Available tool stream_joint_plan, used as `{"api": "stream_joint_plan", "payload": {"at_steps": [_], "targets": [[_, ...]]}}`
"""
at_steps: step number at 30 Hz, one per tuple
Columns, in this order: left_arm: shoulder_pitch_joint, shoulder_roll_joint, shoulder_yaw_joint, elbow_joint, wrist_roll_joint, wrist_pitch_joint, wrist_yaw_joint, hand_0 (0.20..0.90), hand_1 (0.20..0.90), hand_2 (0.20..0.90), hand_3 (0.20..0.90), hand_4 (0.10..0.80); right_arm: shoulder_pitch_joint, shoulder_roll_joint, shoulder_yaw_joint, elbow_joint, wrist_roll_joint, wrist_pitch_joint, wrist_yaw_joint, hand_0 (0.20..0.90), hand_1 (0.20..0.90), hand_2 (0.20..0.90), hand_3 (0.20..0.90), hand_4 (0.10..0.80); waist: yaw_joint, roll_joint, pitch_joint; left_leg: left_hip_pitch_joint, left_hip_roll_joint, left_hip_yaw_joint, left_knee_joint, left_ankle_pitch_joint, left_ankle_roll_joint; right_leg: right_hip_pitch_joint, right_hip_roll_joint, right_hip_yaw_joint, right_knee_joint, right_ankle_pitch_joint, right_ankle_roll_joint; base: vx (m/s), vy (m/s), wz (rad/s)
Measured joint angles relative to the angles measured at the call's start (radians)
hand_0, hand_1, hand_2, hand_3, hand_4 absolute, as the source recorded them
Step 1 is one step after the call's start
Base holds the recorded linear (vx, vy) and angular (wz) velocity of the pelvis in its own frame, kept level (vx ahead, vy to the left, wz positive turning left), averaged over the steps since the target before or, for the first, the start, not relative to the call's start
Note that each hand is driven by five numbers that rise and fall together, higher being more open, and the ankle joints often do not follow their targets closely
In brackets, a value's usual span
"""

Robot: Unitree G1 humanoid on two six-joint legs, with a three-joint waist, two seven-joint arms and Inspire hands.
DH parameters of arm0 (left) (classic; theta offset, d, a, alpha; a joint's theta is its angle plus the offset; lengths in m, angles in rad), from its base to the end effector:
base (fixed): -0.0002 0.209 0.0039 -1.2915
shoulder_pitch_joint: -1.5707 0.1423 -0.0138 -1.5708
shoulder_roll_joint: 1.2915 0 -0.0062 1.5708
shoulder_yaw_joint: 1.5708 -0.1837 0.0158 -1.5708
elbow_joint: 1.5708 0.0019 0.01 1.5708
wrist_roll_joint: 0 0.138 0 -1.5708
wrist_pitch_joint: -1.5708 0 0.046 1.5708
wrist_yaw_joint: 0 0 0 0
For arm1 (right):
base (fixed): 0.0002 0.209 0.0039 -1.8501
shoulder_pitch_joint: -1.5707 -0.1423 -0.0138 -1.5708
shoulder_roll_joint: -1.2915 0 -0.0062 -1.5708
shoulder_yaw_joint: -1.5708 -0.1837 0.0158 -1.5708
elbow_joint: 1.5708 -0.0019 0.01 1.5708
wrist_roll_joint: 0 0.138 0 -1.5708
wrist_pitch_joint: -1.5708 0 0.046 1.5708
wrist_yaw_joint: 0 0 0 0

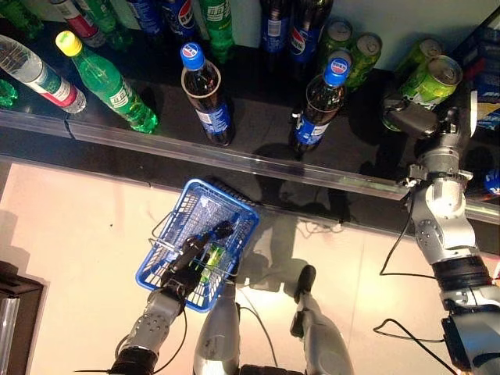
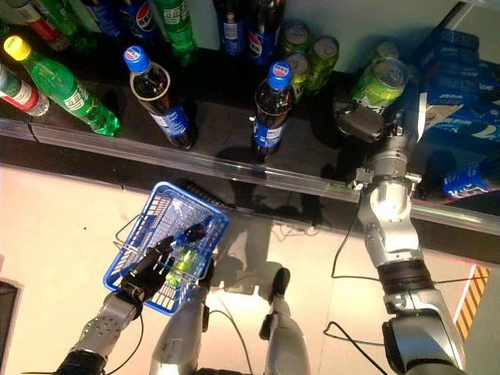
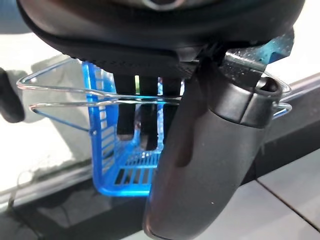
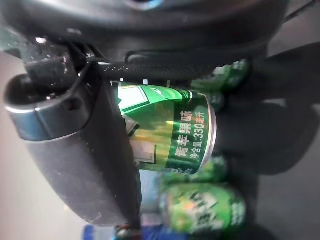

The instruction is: Pick up the drink and place into the basket.

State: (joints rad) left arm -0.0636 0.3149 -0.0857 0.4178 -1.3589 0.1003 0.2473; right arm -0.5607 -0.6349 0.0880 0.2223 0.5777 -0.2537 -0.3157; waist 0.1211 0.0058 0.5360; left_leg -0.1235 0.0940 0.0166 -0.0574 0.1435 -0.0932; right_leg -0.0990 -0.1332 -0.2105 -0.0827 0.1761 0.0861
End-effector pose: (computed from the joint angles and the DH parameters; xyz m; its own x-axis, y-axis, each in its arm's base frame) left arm 0.1999 0.2092 -0.0123 0.8084 0.0765 -0.5837 -0.5344 0.5113 -0.6731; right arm 0.2876 -0.2335 0.1849 0.8210 -0.2124 0.5299 0.1945 0.9768 0.0901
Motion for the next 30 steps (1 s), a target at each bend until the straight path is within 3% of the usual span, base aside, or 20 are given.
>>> {"api": "stream_joint_plan", "payload": {"at_steps": [7, 13, 25, 30], "targets": [[0.031, -0.029, 0.038, -0.012, 0.044, 0.003, 0.004, 0.300, 0.300, 0.300, 0.200, 0.100, 0.197, 0.083, -0.015, -0.185, -0.081, -0.003, 0.056, 0.300, 0.300, 0.300, 0.200, 0.100, -0.020, -0.024, -0.013, 0.050, 0.001, 0.006, -0.017, -0.009, 0.003, 0.039, 0.000, 0.004, 0.000, -0.013, 0.004, 0.073, 0.042, -0.02], [0.080, -0.036, 0.069, -0.075, 0.057, 0.004, 0.009, 0.300, 0.300, 0.300, 0.200, 0.100, 0.371, 0.135, -0.015, -0.260, -0.107, 0.000, 0.193, 0.300, 0.300, 0.300, 0.200, 0.100, -0.043, -0.049, -0.027, 0.086, 0.003, 0.021, -0.025, -0.019, 0.005, 0.063, 0.000, 0.017, 0.000, -0.021, 0.007, 0.077, 0.043, -0.07], [0.191, -0.060, 0.126, -0.286, 0.062, 0.082, 0.029, 0.300, 0.300, 0.300, 0.200, 0.100, 0.541, 0.164, -0.007, -0.357, -0.105, 0.056, 0.358, 0.300, 0.300, 0.300, 0.200, 0.100, -0.067, -0.047, -0.036, 0.152, 0.009, 0.028, -0.026, -0.040, 0.006, 0.127, -0.008, 0.019, 0.000, -0.041, 0.012, 0.072, 0.046, -0.01], [0.222, -0.056, 0.131, -0.337, 0.066, 0.143, 0.035, 0.300, 0.300, 0.300, 0.200, 0.100, 0.556, 0.163, 0.086, -0.370, -0.073, 0.098, 0.429, 0.300, 0.300, 0.300, 0.200, 0.100, -0.064, -0.032, -0.056, 0.159, 0.004, 0.004, -0.026, -0.042, 0.007, 0.151, -0.014, -0.007, 0.000, -0.051, 0.016, 0.050, 0.075, 0.14]]}}
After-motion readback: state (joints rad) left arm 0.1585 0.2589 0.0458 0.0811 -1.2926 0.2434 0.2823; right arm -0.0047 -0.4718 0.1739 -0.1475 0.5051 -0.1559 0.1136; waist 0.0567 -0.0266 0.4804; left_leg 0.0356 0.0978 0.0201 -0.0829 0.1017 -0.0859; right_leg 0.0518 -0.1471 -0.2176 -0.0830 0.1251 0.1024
